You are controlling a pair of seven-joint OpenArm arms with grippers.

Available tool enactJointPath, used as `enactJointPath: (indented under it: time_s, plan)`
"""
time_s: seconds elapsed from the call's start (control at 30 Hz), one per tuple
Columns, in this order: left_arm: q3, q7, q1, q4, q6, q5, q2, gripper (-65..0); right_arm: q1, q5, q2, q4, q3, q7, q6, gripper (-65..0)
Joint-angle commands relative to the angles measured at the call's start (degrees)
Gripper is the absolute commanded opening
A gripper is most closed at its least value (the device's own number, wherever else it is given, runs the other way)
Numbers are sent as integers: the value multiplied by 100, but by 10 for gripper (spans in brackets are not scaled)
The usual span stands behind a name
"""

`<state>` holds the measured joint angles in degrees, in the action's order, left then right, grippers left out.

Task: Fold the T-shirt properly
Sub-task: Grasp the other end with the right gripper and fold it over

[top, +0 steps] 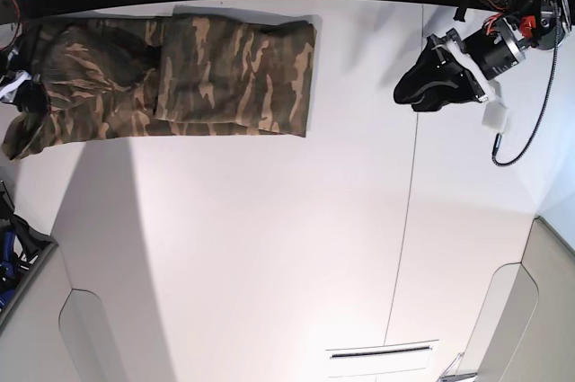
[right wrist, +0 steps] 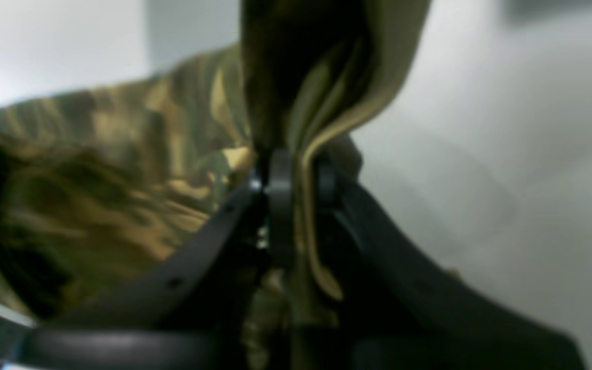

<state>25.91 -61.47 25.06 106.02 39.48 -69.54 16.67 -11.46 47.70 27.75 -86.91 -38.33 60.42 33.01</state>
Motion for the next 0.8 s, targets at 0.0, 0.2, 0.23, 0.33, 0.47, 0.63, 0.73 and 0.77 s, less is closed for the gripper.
enactJointPath:
  time_s: [0.0,0.2,0.23,0.33,0.47,0.63,0.73,0.77]
  plan:
    - [28,74,81,44,52,-142,52,-304,144,251,127,-177,-186,2,22,-650]
    - [-472,81,210,-273,52,-140,33,-304,289,634,94,-870,-509,264,26,-650]
    - [-649,81,208,-332,52,-140,33,-304,286,634,61,-1038,-509,284,26,-650]
    - [-1196,133,205,-503,52,-138,33,-304,286,651,-111,-1580,-507,417,22,-650]
    - [-1871,402,94,-647,52,96,31,-304,282,673,-577,-2448,-505,525,24,-650]
    - [-2494,901,-33,-662,52,874,-120,-304,81,664,-1296,-3344,-299,557,24,-650]
    - [-2697,898,-155,-662,52,1113,-326,-304,-2,579,-1720,-3574,116,535,26,-650]
    - [-2728,898,-190,-662,52,1147,-387,-304,0,498,-1862,-3578,306,533,26,-650]
